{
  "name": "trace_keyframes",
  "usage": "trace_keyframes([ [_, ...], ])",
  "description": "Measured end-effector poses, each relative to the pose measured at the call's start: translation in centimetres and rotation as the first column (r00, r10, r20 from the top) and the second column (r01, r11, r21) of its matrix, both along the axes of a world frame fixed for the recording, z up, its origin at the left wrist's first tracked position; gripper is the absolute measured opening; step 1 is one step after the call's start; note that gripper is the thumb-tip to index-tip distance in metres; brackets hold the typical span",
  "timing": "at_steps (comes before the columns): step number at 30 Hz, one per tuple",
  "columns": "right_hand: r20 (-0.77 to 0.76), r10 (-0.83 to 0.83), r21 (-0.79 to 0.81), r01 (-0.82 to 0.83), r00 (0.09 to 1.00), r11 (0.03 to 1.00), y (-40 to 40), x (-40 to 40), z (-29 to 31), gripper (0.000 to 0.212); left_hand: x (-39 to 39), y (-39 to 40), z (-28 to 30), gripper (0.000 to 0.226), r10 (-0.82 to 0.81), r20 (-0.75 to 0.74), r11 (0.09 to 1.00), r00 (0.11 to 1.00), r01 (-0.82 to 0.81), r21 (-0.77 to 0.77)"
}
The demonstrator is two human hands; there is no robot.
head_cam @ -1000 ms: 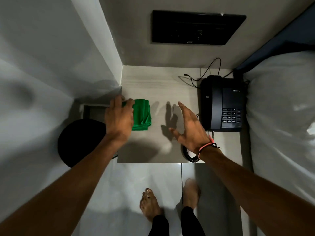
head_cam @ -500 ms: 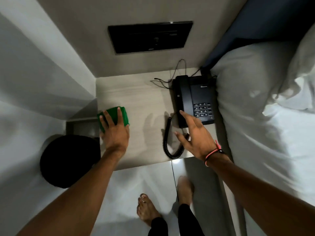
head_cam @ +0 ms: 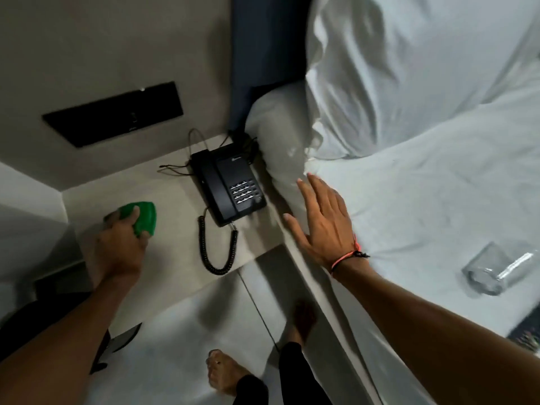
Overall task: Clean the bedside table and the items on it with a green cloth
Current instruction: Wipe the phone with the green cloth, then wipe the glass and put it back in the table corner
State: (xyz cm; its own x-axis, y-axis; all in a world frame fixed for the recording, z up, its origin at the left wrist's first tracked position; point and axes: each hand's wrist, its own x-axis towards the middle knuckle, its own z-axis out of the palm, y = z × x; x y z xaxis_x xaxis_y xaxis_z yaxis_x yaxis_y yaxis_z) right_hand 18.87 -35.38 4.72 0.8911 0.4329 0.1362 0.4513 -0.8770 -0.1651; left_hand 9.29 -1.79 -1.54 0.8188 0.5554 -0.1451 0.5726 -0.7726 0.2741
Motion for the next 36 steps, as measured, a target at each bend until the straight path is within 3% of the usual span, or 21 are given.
trace_keyframes([
  [4, 0.001, -0.420, 0.028, 0.419, 0.908, 0.907, -7.1, -0.1, 3.3, 0.062, 4.2, -4.4, 6.8, 0.054, -0.164, 0.182, 0.984, 0.969, 0.173, -0.033],
  [9, -0.099, -0.843, 0.046, 0.848, 0.529, 0.527, -17.1, -0.6, 6.4, 0.064, 7.8, -12.2, 14.2, 0.054, -0.476, 0.372, 0.867, 0.797, 0.497, 0.044],
  [13, -0.278, -0.938, -0.076, 0.968, 0.209, 0.239, -23.8, -1.5, 8.1, 0.078, 10.0, -19.5, 18.4, 0.057, -0.643, 0.431, 0.732, 0.633, 0.674, 0.102],
  [16, -0.366, -0.927, -0.105, 0.987, 0.079, 0.125, -27.8, -2.2, 8.9, 0.085, 11.4, -25.6, 20.6, 0.058, -0.701, 0.419, 0.665, 0.577, 0.741, 0.093],
  [20, -0.532, -0.847, -0.084, 0.994, 0.016, 0.072, -31.1, -1.6, 8.1, 0.101, 13.1, -32.3, 21.3, 0.060, -0.732, 0.409, 0.608, 0.545, 0.794, 0.029],
  [23, -0.661, -0.750, -0.002, 1.000, 0.006, 0.010, -32.6, -0.6, 7.0, 0.101, 14.4, -36.6, 20.8, 0.059, -0.760, 0.382, 0.568, 0.526, 0.823, -0.003],
  [30, -0.724, -0.687, 0.070, 0.986, -0.055, -0.153, -34.0, 1.2, 4.6, 0.095, 17.1, -43.3, 18.6, 0.055, -0.804, 0.355, 0.504, 0.477, 0.863, -0.017],
  [34, -0.772, -0.635, 0.204, 0.956, 0.024, -0.212, -34.8, 0.8, 4.3, 0.081, 17.3, -45.0, 18.5, 0.055, -0.804, 0.372, 0.496, 0.464, 0.868, -0.010],
  [36, -0.880, -0.466, 0.274, 0.898, 0.090, -0.345, -34.9, 0.6, 4.9, 0.077, 17.3, -45.0, 19.1, 0.056, -0.800, 0.385, 0.494, 0.460, 0.869, -0.011],
])
